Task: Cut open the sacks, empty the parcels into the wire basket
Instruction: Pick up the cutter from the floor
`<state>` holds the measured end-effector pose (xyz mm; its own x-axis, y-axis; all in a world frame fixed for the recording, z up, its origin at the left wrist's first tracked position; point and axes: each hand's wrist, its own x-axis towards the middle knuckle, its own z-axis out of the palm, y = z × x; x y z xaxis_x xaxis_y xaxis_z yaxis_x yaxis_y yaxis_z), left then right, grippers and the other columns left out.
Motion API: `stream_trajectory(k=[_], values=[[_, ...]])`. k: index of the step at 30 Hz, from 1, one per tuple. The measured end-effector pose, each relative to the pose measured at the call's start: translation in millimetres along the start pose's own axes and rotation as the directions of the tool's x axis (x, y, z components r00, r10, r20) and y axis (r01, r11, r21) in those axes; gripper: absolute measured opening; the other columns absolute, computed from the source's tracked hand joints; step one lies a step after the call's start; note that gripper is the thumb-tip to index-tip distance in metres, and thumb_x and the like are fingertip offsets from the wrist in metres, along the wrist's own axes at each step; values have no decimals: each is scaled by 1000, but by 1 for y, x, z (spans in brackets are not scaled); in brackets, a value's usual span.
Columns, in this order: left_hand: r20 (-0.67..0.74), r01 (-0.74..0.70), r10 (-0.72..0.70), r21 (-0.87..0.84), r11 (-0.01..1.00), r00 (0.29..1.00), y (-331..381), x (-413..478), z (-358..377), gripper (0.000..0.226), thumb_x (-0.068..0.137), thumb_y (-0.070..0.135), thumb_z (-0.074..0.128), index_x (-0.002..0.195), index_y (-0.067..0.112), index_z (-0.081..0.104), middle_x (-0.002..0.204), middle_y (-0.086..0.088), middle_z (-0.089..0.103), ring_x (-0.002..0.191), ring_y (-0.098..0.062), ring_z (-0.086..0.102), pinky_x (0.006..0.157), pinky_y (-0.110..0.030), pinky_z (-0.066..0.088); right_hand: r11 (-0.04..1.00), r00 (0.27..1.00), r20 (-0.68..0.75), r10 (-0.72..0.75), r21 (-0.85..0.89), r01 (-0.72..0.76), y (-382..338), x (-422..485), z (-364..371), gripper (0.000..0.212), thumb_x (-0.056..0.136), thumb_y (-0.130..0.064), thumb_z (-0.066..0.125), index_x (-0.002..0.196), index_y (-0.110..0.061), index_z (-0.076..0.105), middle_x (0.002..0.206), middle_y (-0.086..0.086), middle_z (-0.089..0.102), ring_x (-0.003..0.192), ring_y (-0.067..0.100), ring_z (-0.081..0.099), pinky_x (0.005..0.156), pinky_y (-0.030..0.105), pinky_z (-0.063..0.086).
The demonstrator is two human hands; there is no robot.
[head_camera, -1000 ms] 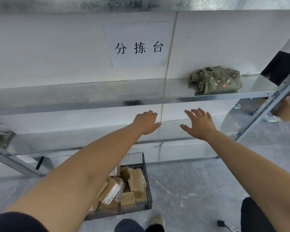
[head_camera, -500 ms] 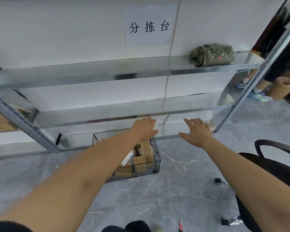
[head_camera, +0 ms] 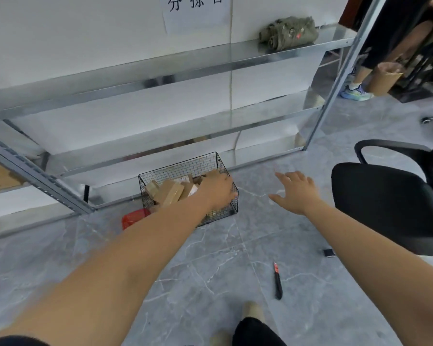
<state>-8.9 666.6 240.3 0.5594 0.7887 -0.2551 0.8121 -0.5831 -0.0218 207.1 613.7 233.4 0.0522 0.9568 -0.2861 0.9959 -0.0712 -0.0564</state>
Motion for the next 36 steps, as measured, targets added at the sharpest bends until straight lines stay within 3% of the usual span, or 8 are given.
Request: stream_trajectory(k=[5,8,12,15,23,28,31,36], values=[[56,-15,18,-47,999,998,33,-30,43,56,94,43,35,136,7,32,134,-15,41,115,-33,48,85,-47,50,999,998,64,16,32,-18,7,-50,40,71,88,-54,42,146,-20,18,149,11,29,140,31,19,113,50,19],[56,-11,14,-67,998,998,55,-39,69,53,96,40,34,137,6,31,135,-16,41,118,-32,47,88,-44,48,1000,992,126,-1,29,-2,14,-69,84,70,89,-54,42,145,-21,18,149,11,28,140,30,19,114,50,17],[119,6,5,-95,995,993,89,-37,136,49,97,35,34,136,5,30,132,-16,40,113,-32,48,79,-39,44,999,980,198,14,32,-21,39,-90,163,71,89,-54,41,147,-22,14,152,9,24,143,30,13,116,49,12],[198,11,13,-120,993,980,111,-18,203,52,99,35,32,140,4,25,139,-17,35,120,-32,44,87,-40,42,998,968,245,52,26,-60,64,-95,233,69,89,-53,42,146,-22,16,151,8,26,142,30,15,115,49,14],[226,-45,57,-59,997,972,145,73,438,51,98,36,32,139,6,27,140,-15,34,124,-31,41,93,-42,43,986,937,310,160,-7,-166,107,-23,477,64,91,-47,42,145,-21,18,148,9,30,140,30,19,114,44,18],[155,-7,15,-49,999,988,137,125,584,58,97,39,33,145,11,16,149,-12,25,130,-30,37,99,-42,38,982,933,310,180,6,-191,120,40,625,56,92,-38,44,142,-22,26,141,10,37,134,30,27,109,41,27],[169,14,-4,-58,998,986,133,145,661,57,97,38,34,143,9,19,148,-13,25,129,-31,38,98,-42,38,977,930,306,204,3,-215,127,69,694,51,93,-37,43,140,-22,30,134,10,41,127,30,36,101,40,35],[176,-78,96,-109,991,980,147,174,726,57,97,38,32,144,9,18,148,-10,26,129,-29,36,99,-40,36,941,906,317,281,94,-325,130,104,764,48,94,-28,41,140,-18,28,126,13,42,117,33,44,90,40,41]])
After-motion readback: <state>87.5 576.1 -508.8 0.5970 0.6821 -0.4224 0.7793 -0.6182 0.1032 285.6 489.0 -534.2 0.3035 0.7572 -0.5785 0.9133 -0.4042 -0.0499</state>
